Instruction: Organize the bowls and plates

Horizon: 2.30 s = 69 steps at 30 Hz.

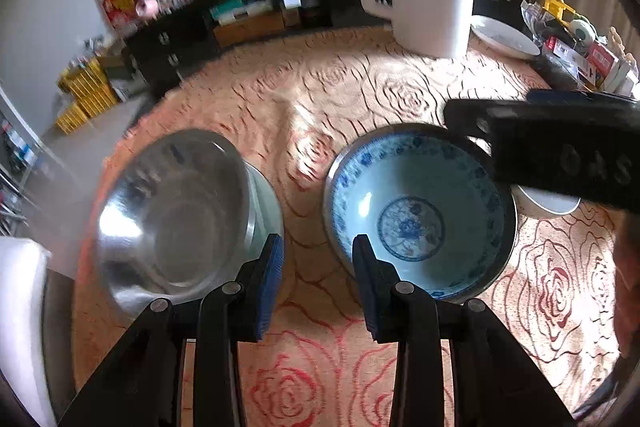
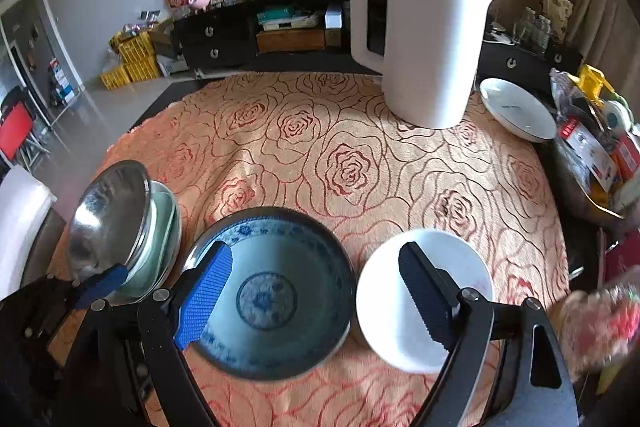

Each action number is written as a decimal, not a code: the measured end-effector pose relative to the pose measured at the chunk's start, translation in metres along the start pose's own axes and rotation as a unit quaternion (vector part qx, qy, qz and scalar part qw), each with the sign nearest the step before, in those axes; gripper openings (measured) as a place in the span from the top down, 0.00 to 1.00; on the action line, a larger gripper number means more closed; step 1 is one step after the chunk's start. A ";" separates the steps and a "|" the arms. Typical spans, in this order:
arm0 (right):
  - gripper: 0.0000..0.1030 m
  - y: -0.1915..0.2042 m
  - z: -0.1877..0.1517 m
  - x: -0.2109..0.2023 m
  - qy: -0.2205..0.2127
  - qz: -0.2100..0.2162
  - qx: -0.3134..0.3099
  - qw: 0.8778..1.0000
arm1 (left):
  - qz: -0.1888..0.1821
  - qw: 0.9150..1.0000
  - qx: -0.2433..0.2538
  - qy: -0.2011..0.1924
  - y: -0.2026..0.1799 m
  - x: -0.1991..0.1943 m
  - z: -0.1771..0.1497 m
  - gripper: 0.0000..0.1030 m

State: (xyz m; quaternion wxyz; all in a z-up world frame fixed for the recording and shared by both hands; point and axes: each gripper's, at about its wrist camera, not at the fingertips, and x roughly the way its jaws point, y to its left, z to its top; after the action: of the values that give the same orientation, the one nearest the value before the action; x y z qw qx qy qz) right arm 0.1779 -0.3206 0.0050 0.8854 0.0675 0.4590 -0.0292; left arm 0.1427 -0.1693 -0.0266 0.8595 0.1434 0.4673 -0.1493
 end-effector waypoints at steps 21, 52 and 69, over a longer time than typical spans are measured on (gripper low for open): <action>0.00 0.002 0.009 0.096 0.115 0.021 -0.018 0.993 | -0.033 0.996 -0.039 0.067 -0.002 0.039 -0.001 0.66; 0.00 0.063 -0.092 0.055 0.224 0.097 -0.116 0.963 | -0.051 0.994 0.004 0.102 0.024 0.005 -0.053 0.65; 0.00 0.032 -0.081 0.061 0.200 0.106 -0.031 0.974 | -0.038 0.994 -0.018 0.099 0.030 0.024 -0.042 0.65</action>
State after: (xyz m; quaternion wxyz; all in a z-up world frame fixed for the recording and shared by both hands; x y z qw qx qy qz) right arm 0.1515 -0.2761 -0.0877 0.7753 0.0933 0.6176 0.0933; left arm 0.1352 -0.1286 -0.0656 0.8051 0.1239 0.5580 -0.1583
